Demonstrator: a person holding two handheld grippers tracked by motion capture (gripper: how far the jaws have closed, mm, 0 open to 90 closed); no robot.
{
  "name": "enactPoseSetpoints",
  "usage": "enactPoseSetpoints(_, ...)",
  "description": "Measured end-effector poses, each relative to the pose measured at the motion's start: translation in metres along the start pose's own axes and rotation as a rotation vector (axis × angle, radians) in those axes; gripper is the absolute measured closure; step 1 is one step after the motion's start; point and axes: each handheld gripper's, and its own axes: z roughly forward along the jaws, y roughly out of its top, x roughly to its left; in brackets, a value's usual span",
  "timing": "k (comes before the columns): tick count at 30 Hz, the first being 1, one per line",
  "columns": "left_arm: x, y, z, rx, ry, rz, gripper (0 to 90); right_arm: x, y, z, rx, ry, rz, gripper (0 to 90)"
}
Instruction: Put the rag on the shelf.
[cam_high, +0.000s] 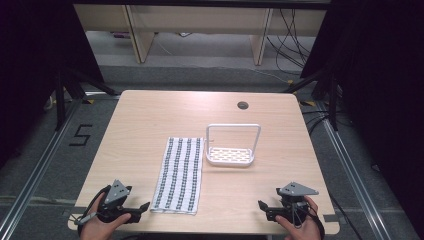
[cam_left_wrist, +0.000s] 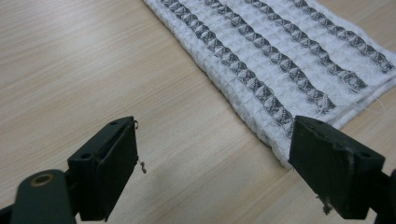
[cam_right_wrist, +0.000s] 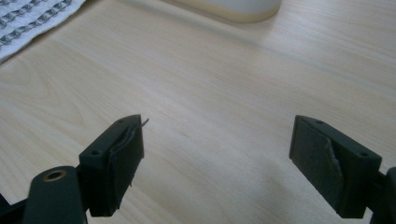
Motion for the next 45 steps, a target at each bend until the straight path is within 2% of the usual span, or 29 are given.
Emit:
enactPoseSetpoints(4,0.001,0.000,0.001,-0.008,0.003,0.002,14.7,0.001,0.002,0.003,-0.010,0.008,-0.019,16.3)
enactPoseSetpoints(6,0.001,0.000,0.002,-0.030,0.002,-0.007,14.7,0.002,0.004,0.004,-0.002,0.022,-0.032,16.1)
enactPoseSetpoints(7,0.001,0.000,0.000,-0.016,0.002,-0.007,14.7,0.005,0.005,0.004,0.005,0.019,-0.038,16.1)
enactPoseSetpoints(8,0.001,0.000,0.001,-0.027,0.004,-0.010,14.7,0.005,0.005,0.004,0.005,0.019,-0.038,16.1)
enactPoseSetpoints(9,0.001,0.000,0.001,-0.029,-0.002,-0.007,14.7,0.008,0.006,0.007,-0.004,0.045,-0.044,16.6)
enactPoseSetpoints(10,0.001,0.000,0.001,-0.029,-0.002,-0.007,14.7,0.008,0.006,0.007,-0.004,0.045,-0.044,16.6)
enactPoseSetpoints(11,0.000,0.000,0.001,-0.025,-0.006,0.013,14.7,0.011,0.008,0.007,-0.001,0.044,-0.056,17.5)
enactPoseSetpoints(12,-0.002,0.000,0.001,-0.022,-0.011,0.006,14.7,0.013,0.009,0.008,-0.009,0.069,-0.060,18.4)
enactPoseSetpoints(13,-0.002,0.000,0.001,-0.022,-0.011,0.006,14.7,0.013,0.009,0.008,-0.009,0.069,-0.060,18.4)
enactPoseSetpoints(15,-0.004,0.001,0.003,-0.021,-0.023,0.038,14.7,0.017,0.012,0.010,-0.009,0.077,-0.082,20.0)
enactPoseSetpoints(16,-0.006,0.001,0.005,-0.025,-0.020,0.034,14.7,0.021,0.013,0.012,-0.016,0.095,-0.077,20.0)
enactPoseSetpoints(17,-0.009,0.001,0.006,-0.029,-0.042,0.038,14.7,0.026,0.016,0.014,-0.014,0.098,-0.101,20.5)
enactPoseSetpoints(20,-0.012,0.002,0.007,-0.027,-0.048,0.043,14.7,0.033,0.019,0.018,-0.013,0.114,-0.120,21.3)
enactPoseSetpoints(21,-0.012,0.002,0.007,-0.027,-0.064,0.056,14.7,0.040,0.021,0.023,-0.013,0.136,-0.137,21.9)
enactPoseSetpoints(25,-0.014,0.003,0.007,-0.030,-0.071,0.050,14.7,0.047,0.023,0.027,-0.013,0.151,-0.159,22.3)
enactPoseSetpoints(26,-0.015,0.003,0.006,-0.025,-0.066,0.053,14.7,0.054,0.026,0.030,-0.018,0.170,-0.175,23.0)
enactPoseSetpoints(27,-0.016,0.003,0.006,-0.025,-0.063,0.048,14.7,0.056,0.027,0.032,-0.021,0.178,-0.182,23.0)
enactPoseSetpoints(29,-0.018,0.005,0.005,-0.025,-0.098,0.022,14.7,0.061,0.029,0.035,-0.017,0.192,-0.193,23.5)
enactPoseSetpoints(30,-0.018,0.005,0.005,-0.025,-0.098,0.022,14.8,0.061,0.029,0.035,-0.017,0.192,-0.193,23.5)
enactPoseSetpoints(31,-0.022,0.007,0.006,-0.050,-0.145,-0.034,15.0,0.065,0.031,0.039,-0.015,0.210,-0.202,24.0)
enactPoseSetpoints(32,-0.025,0.008,0.006,-0.046,-0.142,-0.024,15.1,0.067,0.032,0.040,-0.020,0.212,-0.198,24.3)
enactPoseSetpoints(33,-0.028,0.010,0.006,-0.027,-0.133,0.014,15.5,0.070,0.033,0.042,-0.013,0.216,-0.201,24.6)
enactPoseSetpoints(34,-0.028,0.010,0.006,-0.027,-0.133,0.014,15.9,0.070,0.033,0.042,-0.013,0.216,-0.201,24.6)
enactPoseSetpoints(35,-0.032,0.010,0.008,-0.021,-0.139,0.027,16.2,0.077,0.037,0.046,-0.014,0.233,-0.233,25.7)
enactPoseSetpoints(37,-0.033,0.010,0.009,-0.020,-0.149,0.026,16.5,0.081,0.037,0.047,-0.014,0.237,-0.227,26.2)
enactPoseSetpoints(38,-0.034,0.010,0.010,-0.022,-0.145,0.033,17.2,0.082,0.039,0.049,-0.015,0.246,-0.253,27.2)
enactPoseSetpoints(41,-0.034,0.009,0.011,-0.021,-0.152,0.017,20.4,0.095,0.042,0.056,-0.002,0.277,-0.278,30.7)
enactPoseSetpoints(43,-0.030,0.009,0.009,0.002,-0.157,0.040,21.9,0.101,0.044,0.059,0.003,0.289,-0.300,32.0)
enactPoseSetpoints(45,-0.030,0.009,0.009,0.005,-0.151,0.044,22.7,0.105,0.045,0.061,0.007,0.297,-0.306,32.4)
